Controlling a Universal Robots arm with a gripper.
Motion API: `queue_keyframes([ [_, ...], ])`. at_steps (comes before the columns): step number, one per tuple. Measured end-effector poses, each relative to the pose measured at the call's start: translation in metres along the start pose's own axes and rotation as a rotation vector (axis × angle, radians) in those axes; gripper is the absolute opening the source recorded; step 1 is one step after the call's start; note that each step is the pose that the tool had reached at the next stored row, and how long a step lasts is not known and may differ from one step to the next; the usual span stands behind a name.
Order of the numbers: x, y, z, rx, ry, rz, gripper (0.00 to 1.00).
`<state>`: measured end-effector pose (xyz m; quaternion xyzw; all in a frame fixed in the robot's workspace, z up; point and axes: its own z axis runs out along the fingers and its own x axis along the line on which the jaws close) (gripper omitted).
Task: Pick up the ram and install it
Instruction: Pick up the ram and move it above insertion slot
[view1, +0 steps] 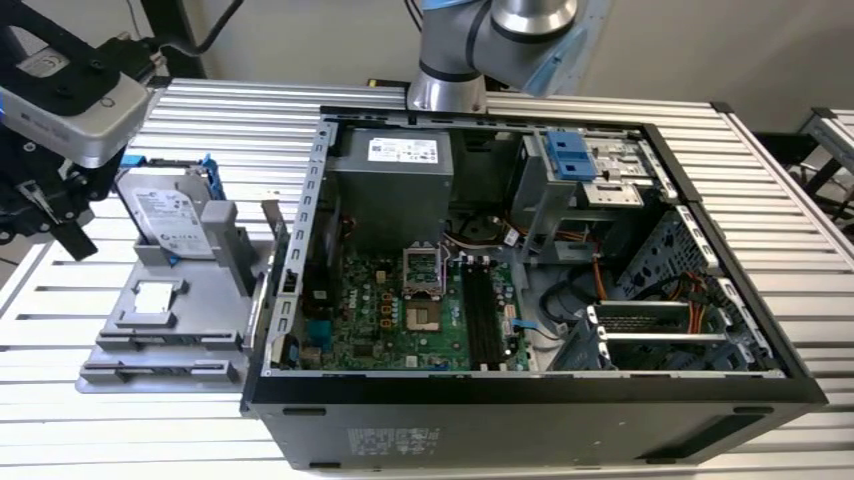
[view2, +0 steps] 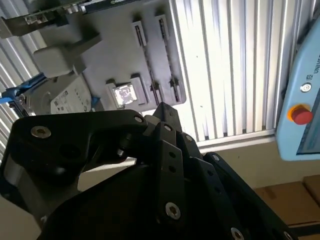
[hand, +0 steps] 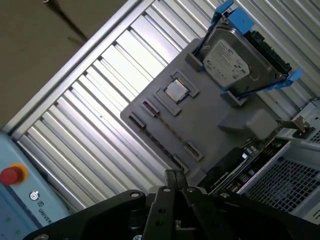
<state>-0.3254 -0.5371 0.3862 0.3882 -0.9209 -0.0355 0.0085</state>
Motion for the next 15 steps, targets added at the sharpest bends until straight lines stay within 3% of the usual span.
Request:
queue_keyframes([
  [4,0.0000,0.0000,0.0000,0.0052,0.0011,-0.069,0.00],
  [10,-0.0001,-0.0001,0.0000,0.0190,-0.0050,-0.160,0.00],
  [15,0.0000,0.0000,0.0000,0.0193,0.0010,-0.248,0.00],
])
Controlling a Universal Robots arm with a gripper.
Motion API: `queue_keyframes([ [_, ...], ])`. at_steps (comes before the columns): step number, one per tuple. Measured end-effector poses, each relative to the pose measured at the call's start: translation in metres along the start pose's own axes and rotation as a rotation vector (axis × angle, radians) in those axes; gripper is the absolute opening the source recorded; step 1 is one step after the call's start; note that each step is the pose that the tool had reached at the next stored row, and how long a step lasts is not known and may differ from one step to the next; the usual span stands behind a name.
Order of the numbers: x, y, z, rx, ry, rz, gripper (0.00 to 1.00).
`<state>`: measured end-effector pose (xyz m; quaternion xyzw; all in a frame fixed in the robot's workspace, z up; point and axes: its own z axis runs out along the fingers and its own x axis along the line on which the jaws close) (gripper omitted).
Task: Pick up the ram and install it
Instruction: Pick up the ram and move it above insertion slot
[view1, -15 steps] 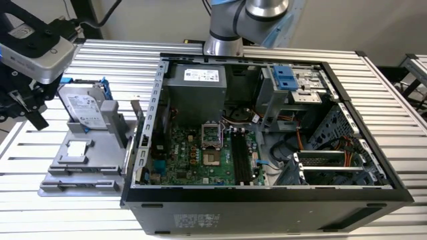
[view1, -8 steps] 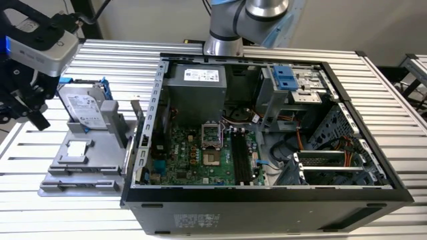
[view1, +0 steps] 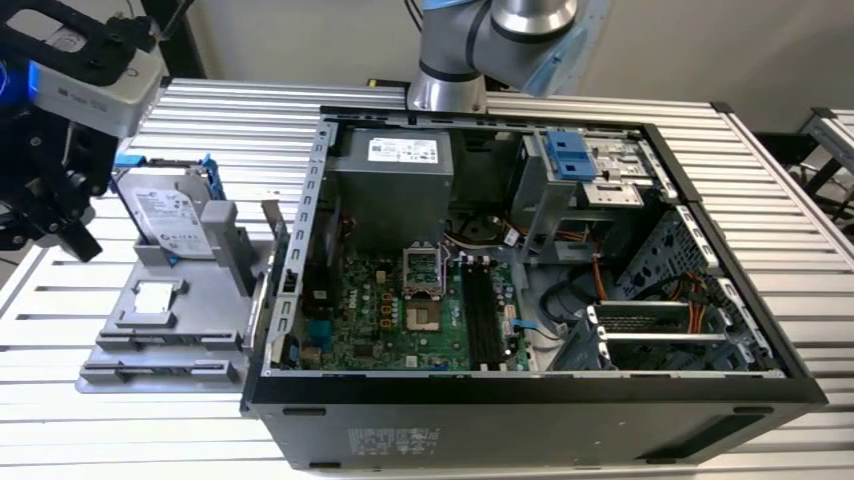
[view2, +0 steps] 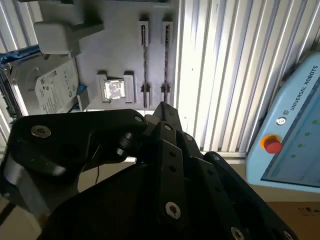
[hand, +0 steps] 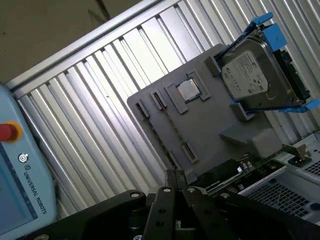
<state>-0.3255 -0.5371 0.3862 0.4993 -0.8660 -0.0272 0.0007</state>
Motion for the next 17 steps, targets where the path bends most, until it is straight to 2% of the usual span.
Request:
queue_keyframes([
  [11,0.0000,0.0000,0.0000,-0.0047,0.0093,-0.199,0.00],
  [17,0.0000,0.0000,0.0000,-0.0021,0.0123,-0.310,0.00],
])
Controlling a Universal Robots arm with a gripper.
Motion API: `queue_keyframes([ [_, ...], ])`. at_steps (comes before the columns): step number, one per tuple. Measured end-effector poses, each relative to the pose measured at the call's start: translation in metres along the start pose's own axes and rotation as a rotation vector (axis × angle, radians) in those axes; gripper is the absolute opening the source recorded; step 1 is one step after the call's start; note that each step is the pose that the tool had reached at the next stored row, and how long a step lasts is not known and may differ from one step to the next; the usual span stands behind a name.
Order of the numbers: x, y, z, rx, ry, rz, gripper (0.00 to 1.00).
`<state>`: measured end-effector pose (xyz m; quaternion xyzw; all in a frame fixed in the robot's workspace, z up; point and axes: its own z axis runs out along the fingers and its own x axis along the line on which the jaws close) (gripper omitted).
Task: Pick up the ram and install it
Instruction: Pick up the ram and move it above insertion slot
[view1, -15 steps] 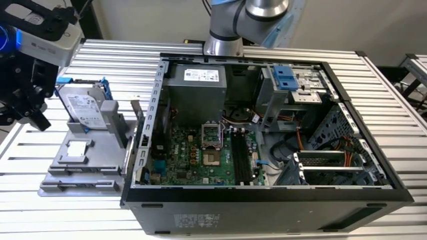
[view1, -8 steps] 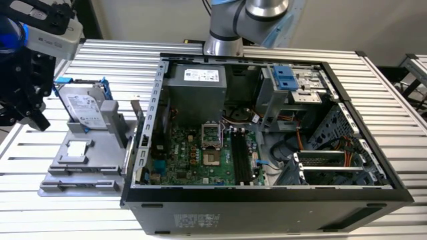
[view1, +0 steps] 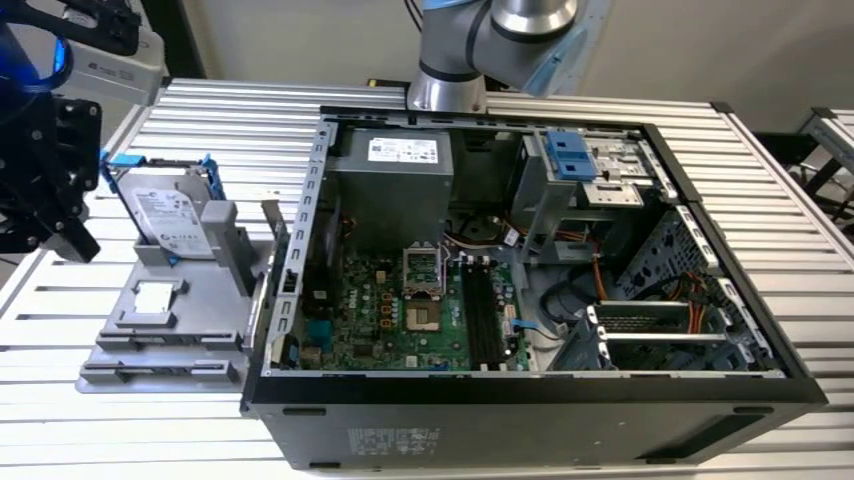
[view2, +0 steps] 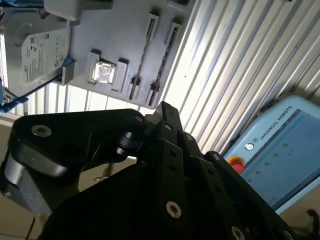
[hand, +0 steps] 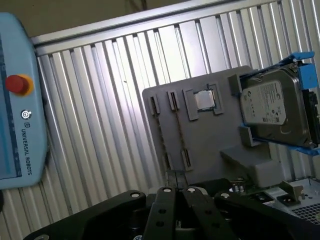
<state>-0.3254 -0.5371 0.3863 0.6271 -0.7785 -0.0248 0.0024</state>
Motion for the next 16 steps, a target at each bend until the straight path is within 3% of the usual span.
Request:
queue_keyframes([
  [16,0.0000,0.0000,0.0001,0.0085,0.0078,-0.282,0.00],
])
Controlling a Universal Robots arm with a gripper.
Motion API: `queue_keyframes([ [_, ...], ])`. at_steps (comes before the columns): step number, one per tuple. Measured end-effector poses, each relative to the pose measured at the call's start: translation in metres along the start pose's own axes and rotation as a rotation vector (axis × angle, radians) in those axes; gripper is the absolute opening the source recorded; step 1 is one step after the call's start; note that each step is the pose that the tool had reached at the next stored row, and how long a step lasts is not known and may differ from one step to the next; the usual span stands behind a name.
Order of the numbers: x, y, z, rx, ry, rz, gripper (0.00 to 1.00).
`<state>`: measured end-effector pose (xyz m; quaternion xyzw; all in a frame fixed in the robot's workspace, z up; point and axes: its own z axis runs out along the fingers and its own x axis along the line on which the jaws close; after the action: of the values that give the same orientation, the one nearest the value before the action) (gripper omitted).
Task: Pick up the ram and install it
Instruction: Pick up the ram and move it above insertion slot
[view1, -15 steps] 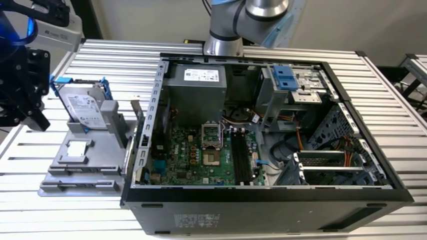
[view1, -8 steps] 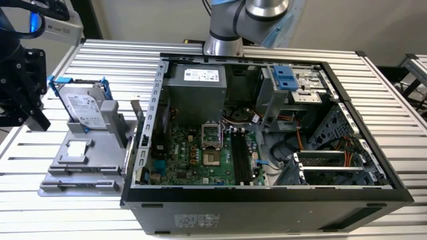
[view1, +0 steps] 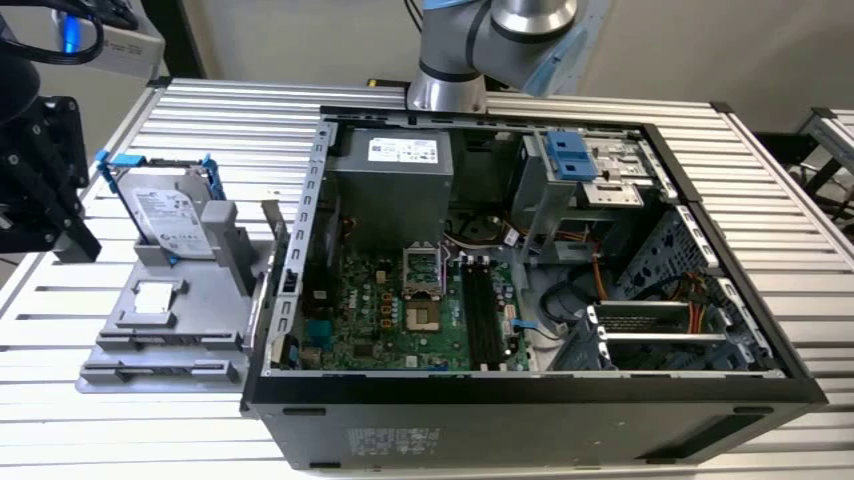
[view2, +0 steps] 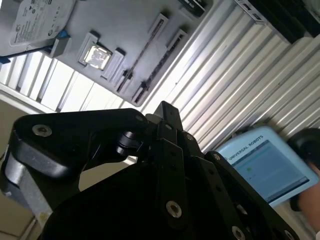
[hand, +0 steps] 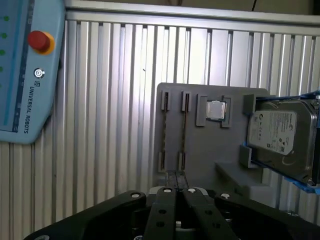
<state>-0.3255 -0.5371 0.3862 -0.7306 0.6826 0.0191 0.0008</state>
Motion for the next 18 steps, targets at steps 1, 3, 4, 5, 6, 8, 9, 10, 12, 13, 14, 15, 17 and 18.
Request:
queue_keyframes([
  [1,0.0000,0.0000,0.0000,0.0000,0.0005,-0.016,0.00],
  [3,0.0000,0.0000,0.0000,-0.0004,0.0011,-0.039,0.00],
  [4,0.0000,0.0000,0.0000,-0.0006,0.0012,-0.047,0.00],
  [5,0.0000,0.0000,0.0000,-0.0008,0.0014,-0.053,0.00],
  [6,0.0000,0.0000,0.0000,-0.0008,0.0014,-0.053,0.00],
  [8,-0.0003,0.0000,0.0000,-0.0008,0.0014,-0.053,0.00],
  [9,-0.0003,0.0000,0.0000,-0.0008,0.0014,-0.053,0.00],
  [10,-0.0003,0.0000,0.0000,-0.0008,0.0014,-0.053,0.00],
  [12,-0.0004,0.0000,0.0000,-0.0008,0.0014,-0.053,0.00],
  [13,-0.0004,0.0000,0.0000,-0.0008,0.0014,-0.053,0.00],
  [14,-0.0005,-0.0001,0.0000,-0.0008,0.0013,-0.053,0.00],
  [15,-0.0005,0.0000,0.0000,-0.0008,0.0014,-0.053,0.00],
  [17,-0.0005,0.0000,0.0000,-0.0008,0.0014,-0.053,0.00],
  [18,-0.0005,0.0000,0.0000,-0.0008,0.0013,-0.053,0.00],
])
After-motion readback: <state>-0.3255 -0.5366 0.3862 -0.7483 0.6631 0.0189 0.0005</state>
